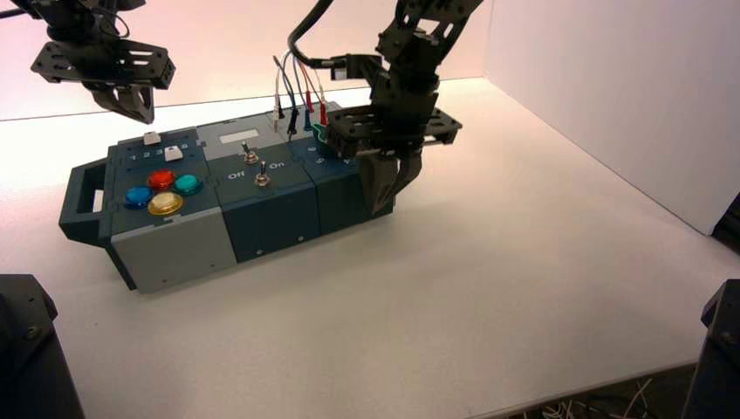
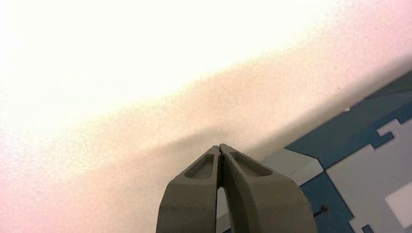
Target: Rotate the box counterclockwise.
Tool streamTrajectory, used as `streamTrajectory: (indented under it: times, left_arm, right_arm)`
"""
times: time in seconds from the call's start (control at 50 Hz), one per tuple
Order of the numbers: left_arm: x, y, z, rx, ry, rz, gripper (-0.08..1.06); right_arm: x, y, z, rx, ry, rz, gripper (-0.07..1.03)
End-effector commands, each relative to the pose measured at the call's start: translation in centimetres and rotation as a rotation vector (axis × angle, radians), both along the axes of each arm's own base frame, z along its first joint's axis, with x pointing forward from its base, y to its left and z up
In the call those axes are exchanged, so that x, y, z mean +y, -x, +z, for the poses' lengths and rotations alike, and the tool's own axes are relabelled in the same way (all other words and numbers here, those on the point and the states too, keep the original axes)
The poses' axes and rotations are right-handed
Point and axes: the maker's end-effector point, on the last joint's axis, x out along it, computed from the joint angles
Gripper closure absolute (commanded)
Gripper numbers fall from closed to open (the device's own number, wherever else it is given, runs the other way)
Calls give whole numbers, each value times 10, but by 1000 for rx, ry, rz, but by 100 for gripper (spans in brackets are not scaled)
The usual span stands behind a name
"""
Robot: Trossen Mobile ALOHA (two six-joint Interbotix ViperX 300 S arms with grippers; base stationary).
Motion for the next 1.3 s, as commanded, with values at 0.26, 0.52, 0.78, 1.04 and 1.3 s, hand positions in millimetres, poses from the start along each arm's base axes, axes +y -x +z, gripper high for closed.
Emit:
streamTrajectory:
  times: [0.26, 0.52, 0.78, 1.04, 1.3]
  left_arm:
    - [-3, -6, 6, -25, 2, -2, 101]
    - [-4, -4, -2, -3, 9, 4, 101]
    - [-4, -3, -9, 17, 11, 7, 101]
    - [-4, -2, -11, 23, 11, 5, 101]
    - [-8, -2, -7, 14, 22, 12, 101]
  right_arm:
    - [5, -75, 32, -137, -62, -54, 98]
    - [30, -109, 32, -153, -72, -41, 98]
    - [50, -134, 34, -150, -79, -26, 98]
    - [69, -157, 43, -166, -98, -15, 98]
    - [88, -180, 57, -204, -125, 8, 98]
